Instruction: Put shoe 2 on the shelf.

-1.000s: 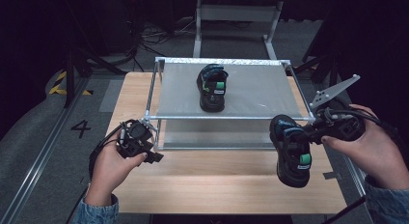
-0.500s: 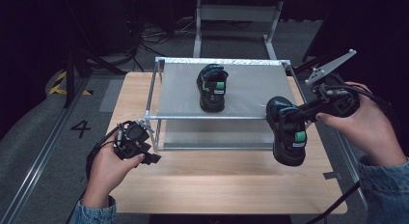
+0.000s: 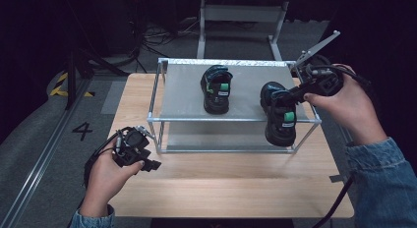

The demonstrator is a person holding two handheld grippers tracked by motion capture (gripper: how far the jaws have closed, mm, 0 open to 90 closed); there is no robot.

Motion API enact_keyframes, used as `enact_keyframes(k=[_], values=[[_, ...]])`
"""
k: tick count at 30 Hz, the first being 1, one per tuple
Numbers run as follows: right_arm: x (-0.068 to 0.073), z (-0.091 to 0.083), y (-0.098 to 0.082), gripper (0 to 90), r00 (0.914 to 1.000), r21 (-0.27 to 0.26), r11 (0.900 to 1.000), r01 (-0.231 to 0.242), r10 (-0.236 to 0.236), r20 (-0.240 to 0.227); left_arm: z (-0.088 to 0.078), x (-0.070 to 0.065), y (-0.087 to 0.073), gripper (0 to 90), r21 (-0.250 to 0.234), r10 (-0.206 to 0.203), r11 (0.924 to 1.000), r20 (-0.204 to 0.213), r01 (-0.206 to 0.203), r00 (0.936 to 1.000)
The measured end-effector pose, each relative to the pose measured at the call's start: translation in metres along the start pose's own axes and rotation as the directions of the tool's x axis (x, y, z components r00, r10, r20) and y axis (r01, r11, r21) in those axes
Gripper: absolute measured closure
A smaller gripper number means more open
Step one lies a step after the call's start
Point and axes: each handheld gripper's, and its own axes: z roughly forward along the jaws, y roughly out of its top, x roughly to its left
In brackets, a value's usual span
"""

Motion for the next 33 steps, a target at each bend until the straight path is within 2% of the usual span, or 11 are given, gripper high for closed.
enact_keyframes(k=[3,12,13,20,25,33], values=[[-0.007,0.007,0.011,71.2,0.9998,-0.022,1.000,-0.008,0.008,-0.020,0.000,-0.001,-0.003,42.3,0.004,-0.010,0.9999,-0.004,0.010,0.9999],[-0.021,0.027,0.035,71.2,0.9999,-0.022,1.000,-0.012,0.011,-0.008,0.000,-0.002,-0.012,42.4,0.006,-0.027,0.9996,-0.012,0.028,0.9996],[-0.022,0.028,0.037,71.2,0.9998,-0.024,1.000,-0.015,0.014,-0.017,0.000,-0.002,-0.014,42.4,0.007,-0.026,0.9996,-0.013,0.026,0.9996],[-0.026,0.038,0.052,71.2,0.9998,-0.026,1.000,-0.011,0.011,-0.020,0.000,-0.001,-0.019,42.4,0.014,-0.043,0.9990,-0.014,0.043,0.9990],[-0.030,0.048,0.067,71.2,0.9994,-0.035,0.999,-0.022,0.021,-0.027,0.000,-0.001,-0.021,42.4,0.010,-0.040,0.9991,-0.014,0.040,0.9991],[-0.032,0.061,0.080,71.3,0.9984,-0.035,0.999,-0.032,0.030,-0.047,0.001,0.000,-0.017,42.4,0.013,-0.031,0.9994,-0.003,0.031,0.9995]])
